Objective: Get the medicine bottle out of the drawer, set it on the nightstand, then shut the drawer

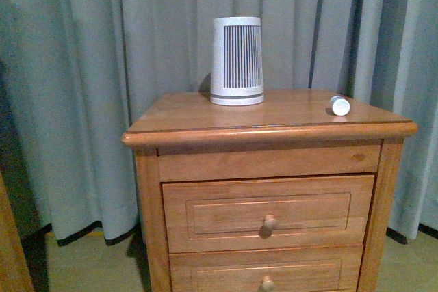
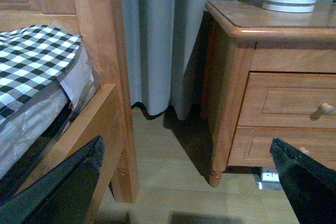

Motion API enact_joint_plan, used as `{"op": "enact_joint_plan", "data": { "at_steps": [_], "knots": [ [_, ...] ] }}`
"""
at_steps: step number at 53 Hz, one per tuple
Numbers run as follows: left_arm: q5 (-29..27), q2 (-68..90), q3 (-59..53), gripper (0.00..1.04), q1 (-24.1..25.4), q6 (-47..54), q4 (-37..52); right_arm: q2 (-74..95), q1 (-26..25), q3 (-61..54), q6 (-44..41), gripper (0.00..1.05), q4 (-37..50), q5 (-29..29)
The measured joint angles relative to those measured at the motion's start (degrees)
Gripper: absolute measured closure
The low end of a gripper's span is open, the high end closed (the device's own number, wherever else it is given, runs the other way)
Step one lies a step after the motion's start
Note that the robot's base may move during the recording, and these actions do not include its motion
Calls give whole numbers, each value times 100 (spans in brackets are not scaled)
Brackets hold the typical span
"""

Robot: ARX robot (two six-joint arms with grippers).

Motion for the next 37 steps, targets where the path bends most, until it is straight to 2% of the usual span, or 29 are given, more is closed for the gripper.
{"op": "enact_joint_plan", "data": {
  "at_steps": [37],
  "knots": [
    [-2, 0, 0, 7, 0, 0, 0, 0, 0, 0, 0, 7, 0, 0]
  ]
}}
